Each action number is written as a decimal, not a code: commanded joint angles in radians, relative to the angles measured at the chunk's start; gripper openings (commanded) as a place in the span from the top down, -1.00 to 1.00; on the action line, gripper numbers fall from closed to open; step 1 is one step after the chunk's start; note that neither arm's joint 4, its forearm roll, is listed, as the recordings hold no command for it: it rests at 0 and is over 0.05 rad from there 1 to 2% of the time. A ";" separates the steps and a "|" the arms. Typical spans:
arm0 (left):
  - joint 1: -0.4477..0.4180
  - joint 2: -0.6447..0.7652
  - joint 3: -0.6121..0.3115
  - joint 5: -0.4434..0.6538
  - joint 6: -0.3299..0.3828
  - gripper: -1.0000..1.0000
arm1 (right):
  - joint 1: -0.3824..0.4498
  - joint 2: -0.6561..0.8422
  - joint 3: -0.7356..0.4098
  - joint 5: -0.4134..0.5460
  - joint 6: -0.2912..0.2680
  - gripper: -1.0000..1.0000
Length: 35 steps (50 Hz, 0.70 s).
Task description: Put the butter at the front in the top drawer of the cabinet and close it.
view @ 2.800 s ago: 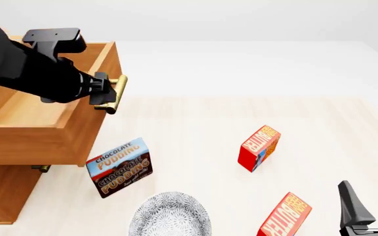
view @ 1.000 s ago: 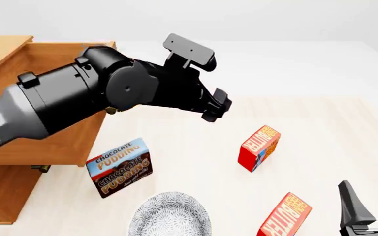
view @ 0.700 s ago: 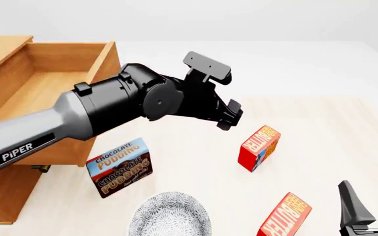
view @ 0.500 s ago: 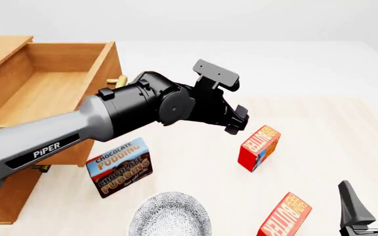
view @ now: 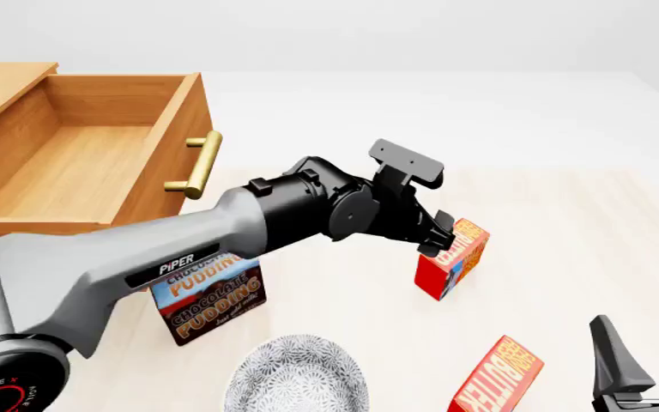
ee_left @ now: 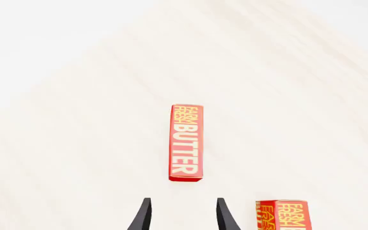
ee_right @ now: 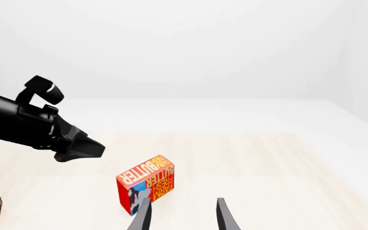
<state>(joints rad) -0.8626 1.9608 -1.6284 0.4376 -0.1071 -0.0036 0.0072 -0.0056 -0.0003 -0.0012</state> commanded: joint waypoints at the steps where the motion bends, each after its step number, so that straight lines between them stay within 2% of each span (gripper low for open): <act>1: -0.008 0.083 -0.058 0.003 -0.015 -1.00 | 0.000 -0.001 0.001 0.000 0.000 -1.00; 13: -0.010 0.155 -0.132 0.024 -0.020 -1.00 | 0.000 -0.001 0.001 0.000 0.000 -1.00; 21: 0.007 0.187 -0.161 0.035 -0.005 -1.00 | 0.000 -0.001 0.001 0.000 0.000 -1.00; 35: 0.007 0.244 -0.192 0.035 -0.028 -1.00 | 0.000 -0.001 0.001 0.000 0.000 -1.00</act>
<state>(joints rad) -0.8583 2.1623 -1.7938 0.4701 -0.1270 -0.0035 0.0072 -0.0056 -0.0003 -0.0011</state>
